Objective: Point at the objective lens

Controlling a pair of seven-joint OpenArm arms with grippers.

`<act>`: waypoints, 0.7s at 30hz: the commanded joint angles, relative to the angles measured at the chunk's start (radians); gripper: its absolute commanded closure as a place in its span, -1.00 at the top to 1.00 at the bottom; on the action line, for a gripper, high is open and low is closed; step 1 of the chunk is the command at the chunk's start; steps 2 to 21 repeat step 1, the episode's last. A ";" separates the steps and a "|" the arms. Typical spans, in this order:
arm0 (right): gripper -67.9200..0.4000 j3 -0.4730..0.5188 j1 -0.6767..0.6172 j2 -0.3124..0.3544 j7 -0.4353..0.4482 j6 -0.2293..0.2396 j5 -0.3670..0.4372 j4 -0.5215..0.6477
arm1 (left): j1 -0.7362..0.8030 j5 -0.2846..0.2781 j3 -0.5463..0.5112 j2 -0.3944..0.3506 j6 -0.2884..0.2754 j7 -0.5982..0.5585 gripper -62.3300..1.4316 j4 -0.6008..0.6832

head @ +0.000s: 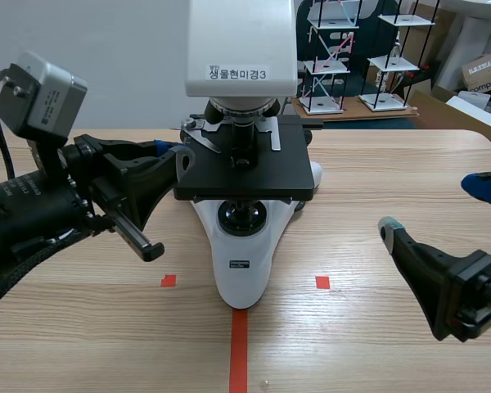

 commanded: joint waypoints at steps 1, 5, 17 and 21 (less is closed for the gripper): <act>0.92 0.004 0.000 0.013 0.018 0.001 0.012 0.017 | -0.008 -0.007 -0.002 0.005 -0.001 -0.011 -0.88 0.018; 0.92 0.004 0.000 0.013 0.018 0.001 0.012 0.017 | -0.008 -0.007 -0.002 0.005 -0.001 -0.011 -0.88 0.018; 0.92 0.004 0.000 0.013 0.018 0.001 0.012 0.017 | -0.008 -0.007 -0.002 0.005 -0.001 -0.011 -0.88 0.018; 0.92 0.004 0.000 0.013 0.018 0.001 0.012 0.017 | -0.008 -0.007 -0.002 0.005 -0.001 -0.011 -0.88 0.018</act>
